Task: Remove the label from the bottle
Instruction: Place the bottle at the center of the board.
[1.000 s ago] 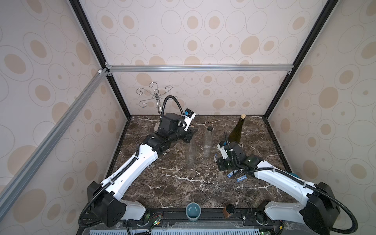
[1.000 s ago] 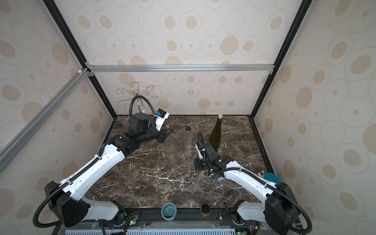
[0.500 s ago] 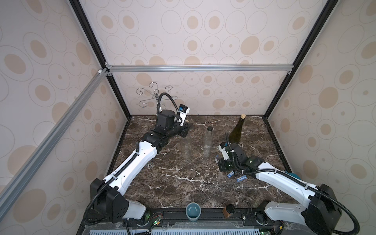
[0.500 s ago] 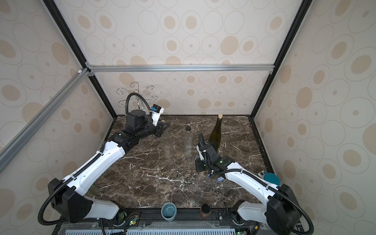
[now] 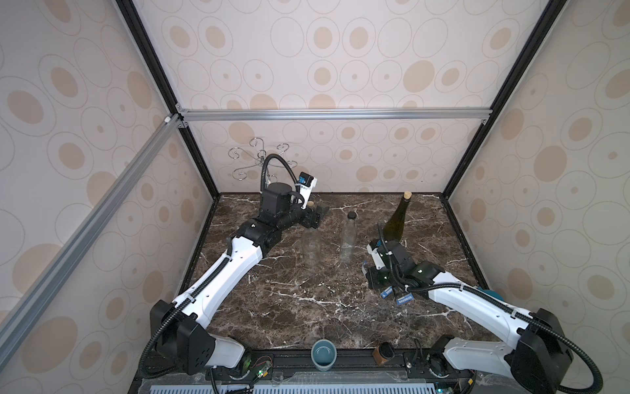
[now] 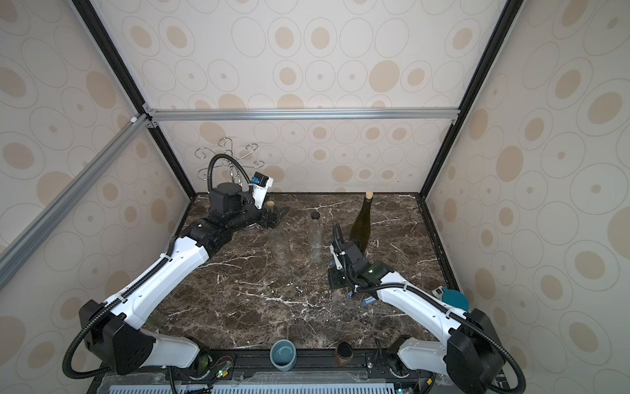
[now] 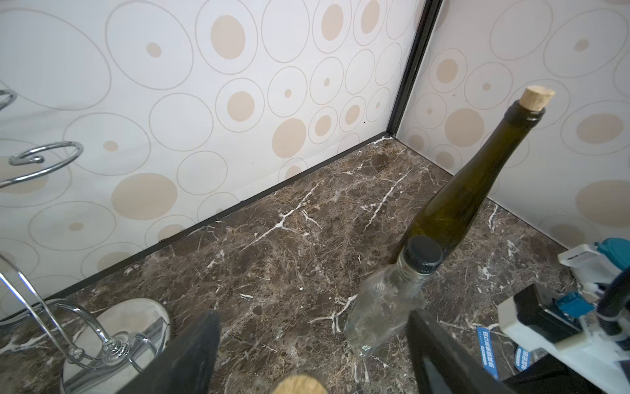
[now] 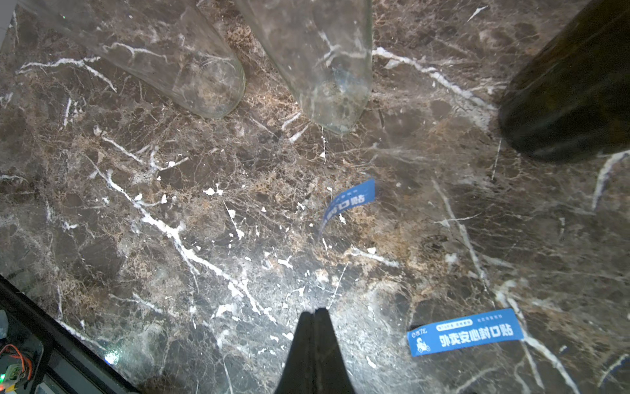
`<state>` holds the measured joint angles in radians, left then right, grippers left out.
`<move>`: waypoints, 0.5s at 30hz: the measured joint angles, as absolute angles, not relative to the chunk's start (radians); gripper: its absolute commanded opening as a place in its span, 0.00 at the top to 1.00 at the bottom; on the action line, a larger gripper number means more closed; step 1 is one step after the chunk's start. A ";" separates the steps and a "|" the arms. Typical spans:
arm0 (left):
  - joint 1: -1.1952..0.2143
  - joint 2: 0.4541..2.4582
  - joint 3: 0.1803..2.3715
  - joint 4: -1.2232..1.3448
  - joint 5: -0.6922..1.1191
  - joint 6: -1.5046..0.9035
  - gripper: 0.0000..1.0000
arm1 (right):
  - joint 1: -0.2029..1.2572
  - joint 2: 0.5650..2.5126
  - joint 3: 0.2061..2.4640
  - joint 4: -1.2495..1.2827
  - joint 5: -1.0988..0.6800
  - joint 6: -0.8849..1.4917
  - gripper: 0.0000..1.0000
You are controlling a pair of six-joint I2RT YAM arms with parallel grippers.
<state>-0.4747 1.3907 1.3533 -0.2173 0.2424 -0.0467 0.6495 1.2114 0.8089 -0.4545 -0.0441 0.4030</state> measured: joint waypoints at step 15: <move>-0.472 1.081 1.215 -0.155 0.096 -0.178 0.00 | 0.649 1.234 0.884 -0.691 -0.078 0.403 1.00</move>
<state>-0.4721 1.0813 1.2152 -0.1551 0.0959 -0.1780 0.6491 1.2343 0.8845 -0.6907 -0.0784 0.4026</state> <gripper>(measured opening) 0.998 0.045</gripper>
